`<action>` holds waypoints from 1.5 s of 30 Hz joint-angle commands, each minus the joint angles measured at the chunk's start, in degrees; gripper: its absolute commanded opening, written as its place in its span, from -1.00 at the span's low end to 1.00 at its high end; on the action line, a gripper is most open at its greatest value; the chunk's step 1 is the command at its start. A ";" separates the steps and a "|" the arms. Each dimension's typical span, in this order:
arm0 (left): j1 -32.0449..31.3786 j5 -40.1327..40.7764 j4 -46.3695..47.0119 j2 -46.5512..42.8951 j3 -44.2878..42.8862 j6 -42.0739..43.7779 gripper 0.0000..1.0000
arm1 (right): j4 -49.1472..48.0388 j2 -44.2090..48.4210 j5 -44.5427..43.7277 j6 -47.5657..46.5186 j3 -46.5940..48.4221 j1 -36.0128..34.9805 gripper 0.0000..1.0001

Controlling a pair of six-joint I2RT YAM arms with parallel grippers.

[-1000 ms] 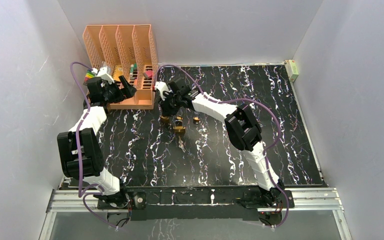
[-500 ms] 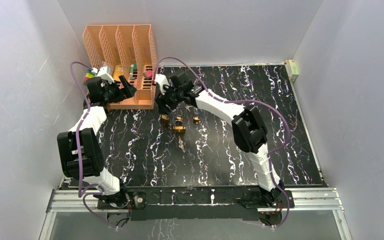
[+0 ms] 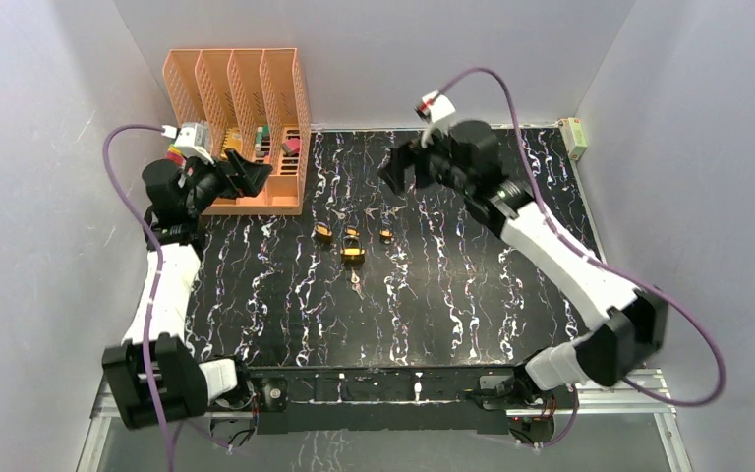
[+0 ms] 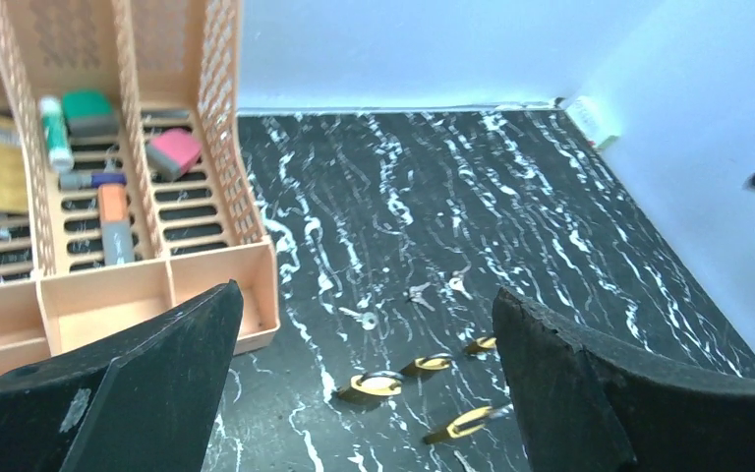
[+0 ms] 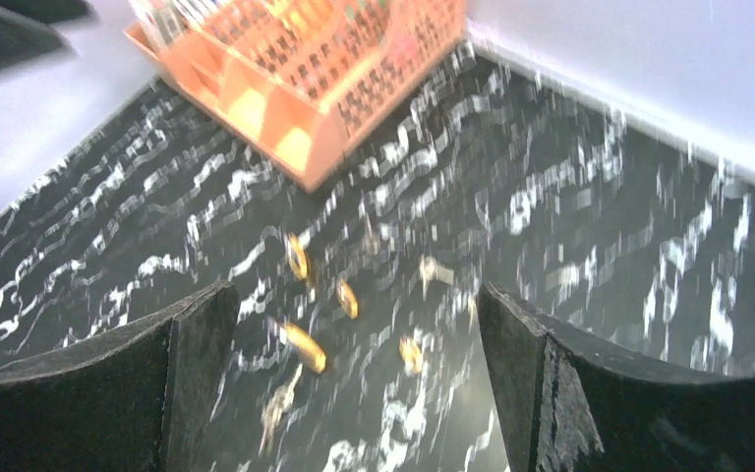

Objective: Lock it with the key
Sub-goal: Reset both arms

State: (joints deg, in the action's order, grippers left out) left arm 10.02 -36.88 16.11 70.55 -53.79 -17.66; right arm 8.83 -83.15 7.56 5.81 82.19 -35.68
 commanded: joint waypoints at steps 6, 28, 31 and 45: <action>-0.09 -11.99 -7.00 -17.51 6.06 1.38 0.97 | 5.74 25.70 -26.67 11.54 -24.15 -1.24 0.97; -0.08 -10.35 -9.94 -20.79 2.58 -4.45 0.97 | 12.72 34.31 -30.20 11.09 -25.14 -1.24 0.97; -0.09 -10.30 -9.89 -20.42 1.05 -5.35 0.97 | 13.12 34.22 -32.84 11.76 -25.42 -1.25 0.97; -11.17 5.53 -23.04 -17.55 -5.92 4.73 0.97 | 17.36 29.54 -35.33 17.04 -22.12 -1.28 0.97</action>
State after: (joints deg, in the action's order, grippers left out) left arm 6.54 -41.41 3.24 51.15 -53.94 -20.77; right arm 24.86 -52.80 -24.91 18.75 55.85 -36.88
